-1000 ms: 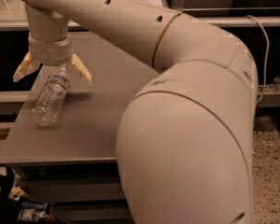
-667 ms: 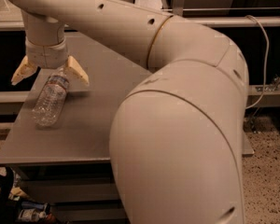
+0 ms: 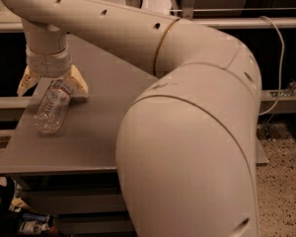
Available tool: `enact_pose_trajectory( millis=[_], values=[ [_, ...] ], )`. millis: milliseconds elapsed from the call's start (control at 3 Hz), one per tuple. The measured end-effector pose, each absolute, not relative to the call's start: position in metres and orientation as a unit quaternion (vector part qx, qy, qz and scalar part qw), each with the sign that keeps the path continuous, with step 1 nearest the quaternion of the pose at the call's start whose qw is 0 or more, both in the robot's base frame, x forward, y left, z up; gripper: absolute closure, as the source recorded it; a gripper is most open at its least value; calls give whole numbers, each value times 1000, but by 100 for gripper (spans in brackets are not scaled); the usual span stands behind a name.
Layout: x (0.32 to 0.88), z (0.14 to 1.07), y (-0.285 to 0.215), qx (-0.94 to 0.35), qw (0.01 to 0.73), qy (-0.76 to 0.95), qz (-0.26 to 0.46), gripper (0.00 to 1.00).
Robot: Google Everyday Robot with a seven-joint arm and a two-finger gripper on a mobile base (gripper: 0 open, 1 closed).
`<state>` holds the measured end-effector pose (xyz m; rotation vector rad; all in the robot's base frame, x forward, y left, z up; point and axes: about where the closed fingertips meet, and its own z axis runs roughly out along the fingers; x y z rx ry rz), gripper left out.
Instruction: Place water bottle upright
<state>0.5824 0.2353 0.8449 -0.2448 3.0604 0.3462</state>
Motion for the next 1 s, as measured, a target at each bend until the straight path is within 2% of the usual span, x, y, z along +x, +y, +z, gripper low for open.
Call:
enact_pose_trajectory(
  millis=[333,1000],
  values=[
    [582,843,236,-80,26,990,112,38],
    [583,839,238,-83,25,990,111,98]
  ],
)
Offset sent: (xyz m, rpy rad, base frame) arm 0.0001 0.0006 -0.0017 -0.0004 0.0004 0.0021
